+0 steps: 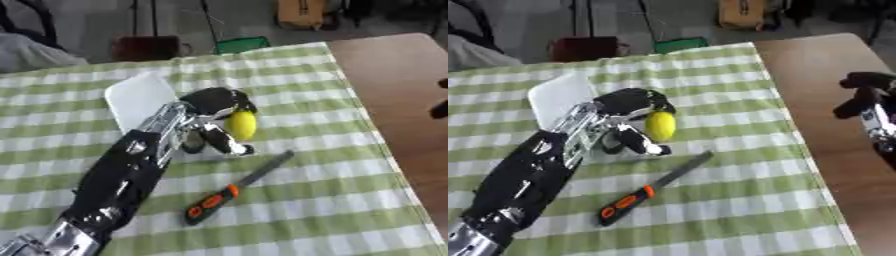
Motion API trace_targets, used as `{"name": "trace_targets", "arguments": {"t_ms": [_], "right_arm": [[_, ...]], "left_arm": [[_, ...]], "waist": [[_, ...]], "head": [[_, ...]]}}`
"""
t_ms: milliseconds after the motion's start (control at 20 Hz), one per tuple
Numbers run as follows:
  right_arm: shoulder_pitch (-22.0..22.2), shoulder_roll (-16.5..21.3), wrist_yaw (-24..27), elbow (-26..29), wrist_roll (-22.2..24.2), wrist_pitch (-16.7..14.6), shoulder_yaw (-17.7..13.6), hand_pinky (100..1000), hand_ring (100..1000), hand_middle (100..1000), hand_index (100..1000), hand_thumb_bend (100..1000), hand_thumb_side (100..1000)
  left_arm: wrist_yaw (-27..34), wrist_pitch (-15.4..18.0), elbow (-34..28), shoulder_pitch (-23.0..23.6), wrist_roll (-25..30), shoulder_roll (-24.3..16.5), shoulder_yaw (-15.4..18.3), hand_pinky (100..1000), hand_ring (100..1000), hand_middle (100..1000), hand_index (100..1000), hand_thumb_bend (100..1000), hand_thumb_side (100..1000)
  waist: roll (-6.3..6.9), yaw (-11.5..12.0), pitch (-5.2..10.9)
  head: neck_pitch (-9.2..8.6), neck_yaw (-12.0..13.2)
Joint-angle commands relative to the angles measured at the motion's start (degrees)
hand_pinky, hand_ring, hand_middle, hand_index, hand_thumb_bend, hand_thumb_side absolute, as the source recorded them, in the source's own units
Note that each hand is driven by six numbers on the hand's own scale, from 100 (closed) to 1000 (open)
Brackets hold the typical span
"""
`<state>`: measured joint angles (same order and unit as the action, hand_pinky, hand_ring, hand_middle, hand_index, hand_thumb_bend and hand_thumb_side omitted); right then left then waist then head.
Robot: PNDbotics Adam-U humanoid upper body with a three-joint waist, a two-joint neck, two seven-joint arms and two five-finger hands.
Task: Pick up objects on the table and place them in the box.
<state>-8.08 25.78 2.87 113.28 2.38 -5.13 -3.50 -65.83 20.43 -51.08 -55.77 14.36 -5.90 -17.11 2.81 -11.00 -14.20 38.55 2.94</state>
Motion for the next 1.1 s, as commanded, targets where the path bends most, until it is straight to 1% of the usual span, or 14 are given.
{"name": "trace_targets", "arguments": {"t_ms": [50,100,150,200,350,400,450,500,600,700,850,900,1050,1100], "right_arm": [[-0.5,0.8,0.1,1.3,0.2,-0.2,-0.3,585,560,708,788,161,617],[-0.5,0.8,0.1,1.3,0.2,-0.2,-0.3,585,560,708,788,161,617],[-0.5,0.8,0.1,1.3,0.2,-0.1,-0.3,585,560,708,788,161,617],[-0.5,0.8,0.1,1.3,0.2,-0.1,-0.3,585,559,708,788,160,618],[-0.5,0.8,0.1,1.3,0.1,-0.1,-0.4,585,559,708,788,160,618],[-0.4,0.7,0.1,1.3,0.1,-0.1,-0.4,585,559,708,788,156,619],[-0.3,0.7,0.1,1.3,0.0,-0.1,-0.5,585,559,708,788,156,619],[-0.3,0.7,0.1,1.3,0.0,-0.1,-0.5,585,559,708,789,155,620],[-0.3,0.7,0.1,1.3,-0.1,-0.1,-0.6,585,560,708,789,154,620],[-0.2,0.7,0.1,1.3,-0.1,-0.1,-0.6,586,560,708,789,154,620],[-0.1,0.7,0.1,1.3,-0.2,-0.1,-0.7,586,559,708,789,154,620],[0.1,0.7,0.1,1.3,-0.3,-0.1,-0.8,586,560,708,789,153,620],[0.3,0.8,0.1,1.3,-0.4,-0.1,-0.9,586,560,708,789,152,620],[0.3,0.8,0.1,1.3,-0.4,-0.1,-0.9,586,560,708,789,152,620]], "left_arm": [[-2.4,-0.5,0.3,-0.9,-1.3,-0.1,1.0,663,734,750,859,527,488],[-3.3,-1.0,0.5,-0.8,-1.7,-0.1,1.2,615,716,739,854,470,419],[-4.0,-1.3,0.7,-0.8,-2.0,0.0,1.4,615,716,739,854,470,419],[-4.6,-1.5,0.9,-0.8,-2.4,0.1,1.5,595,709,736,853,450,398],[-5.4,-1.6,1.4,-0.7,-3.1,0.2,1.8,595,709,736,853,450,398],[-5.4,-1.7,1.2,-0.5,-3.4,0.1,2.1,277,537,623,782,100,206],[-4.9,-2.3,0.6,-0.2,-4.0,0.1,3.0,277,537,623,782,100,206],[-4.2,-3.0,0.3,0.0,-4.7,0.1,4.0,232,518,600,768,100,250],[-2.6,-3.8,-0.8,0.1,-6.1,0.0,5.4,231,522,594,766,100,266],[-0.8,-4.0,-2.6,0.0,-6.5,-0.8,5.9,232,523,594,767,100,272],[2.0,-5.0,-4.9,-0.1,-5.7,-2.0,5.8,227,522,592,769,100,276],[2.9,-5.5,-5.8,-0.2,-5.6,-2.6,6.2,214,521,588,770,100,284],[5.1,-7.5,-8.5,-0.2,-5.4,-4.5,7.2,216,522,587,771,100,288],[5.8,-8.3,-9.2,-0.1,-5.2,-5.1,7.7,223,525,590,775,100,276]], "waist": [[-0.28,-0.2,0.75],[-0.29,-0.3,0.73],[-0.3,-0.3,0.73],[-0.32,-0.3,0.72],[-0.33,-0.3,0.72],[-0.44,-0.1,0.73],[-0.51,0.1,0.75],[-0.56,0.1,0.77],[-0.64,0.3,0.85],[-0.73,0.5,0.94],[-0.78,0.7,1.04],[-0.83,0.9,1.16],[-0.93,1.3,1.39],[-0.97,1.4,1.44]], "head": [[-0.64,0.0],[-0.66,0.0],[-0.66,0.0],[-0.66,0.0],[-0.66,0.0],[-0.67,-0.2],[-0.68,-0.3],[-0.69,-0.4],[-0.67,-0.5],[-0.64,-0.6],[-0.58,-0.8],[-0.55,-1.0],[-0.53,-1.3],[-0.52,-1.3]]}}
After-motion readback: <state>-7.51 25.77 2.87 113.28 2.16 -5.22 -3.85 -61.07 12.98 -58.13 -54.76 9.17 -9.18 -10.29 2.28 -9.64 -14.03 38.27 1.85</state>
